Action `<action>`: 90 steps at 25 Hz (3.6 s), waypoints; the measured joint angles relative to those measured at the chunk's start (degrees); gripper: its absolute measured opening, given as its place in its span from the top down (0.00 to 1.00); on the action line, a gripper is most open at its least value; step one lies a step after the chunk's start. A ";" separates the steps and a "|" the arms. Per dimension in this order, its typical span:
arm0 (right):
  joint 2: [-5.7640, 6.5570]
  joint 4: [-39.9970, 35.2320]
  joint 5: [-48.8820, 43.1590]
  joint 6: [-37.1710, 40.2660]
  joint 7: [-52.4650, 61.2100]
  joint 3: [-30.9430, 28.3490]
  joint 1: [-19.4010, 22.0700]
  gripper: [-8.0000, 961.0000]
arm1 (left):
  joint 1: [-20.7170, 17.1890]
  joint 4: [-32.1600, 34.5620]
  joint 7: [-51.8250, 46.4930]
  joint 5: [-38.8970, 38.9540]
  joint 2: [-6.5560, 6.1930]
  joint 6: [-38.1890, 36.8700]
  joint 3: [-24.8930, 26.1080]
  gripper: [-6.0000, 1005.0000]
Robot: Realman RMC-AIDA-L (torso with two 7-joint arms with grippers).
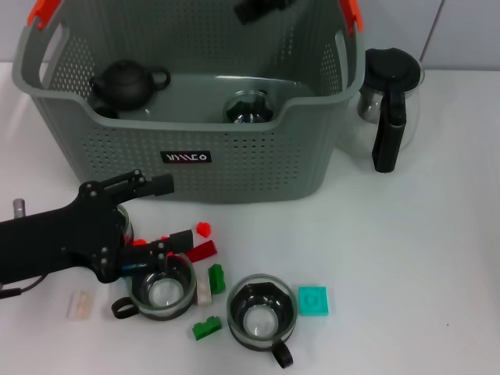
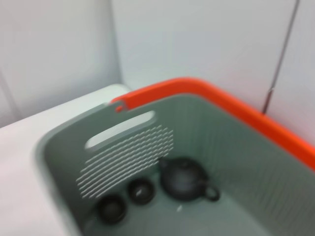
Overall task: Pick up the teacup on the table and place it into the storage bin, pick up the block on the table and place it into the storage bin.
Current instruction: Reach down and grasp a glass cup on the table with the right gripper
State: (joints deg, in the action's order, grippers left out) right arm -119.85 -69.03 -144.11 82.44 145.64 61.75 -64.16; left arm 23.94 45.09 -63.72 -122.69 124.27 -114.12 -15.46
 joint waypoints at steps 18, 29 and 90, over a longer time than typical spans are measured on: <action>-0.01 -12.04 -2.15 31.22 -0.02 -0.39 -0.59 0.32 | 0.14 0.00 0.00 0.23 -0.08 0.38 0.00 0.17; -0.52 -10.13 -0.59 30.82 3.16 13.81 3.13 0.32 | 0.14 0.00 0.01 0.74 -0.04 0.33 -0.23 0.17; -1.82 10.84 7.09 -4.10 10.71 51.91 5.34 0.32 | 0.05 -0.36 0.82 0.78 0.01 0.37 -0.44 0.17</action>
State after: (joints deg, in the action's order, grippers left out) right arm -121.67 -58.19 -137.02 78.34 156.35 113.66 -58.82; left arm 23.99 44.73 -62.90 -121.91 124.28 -113.75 -15.91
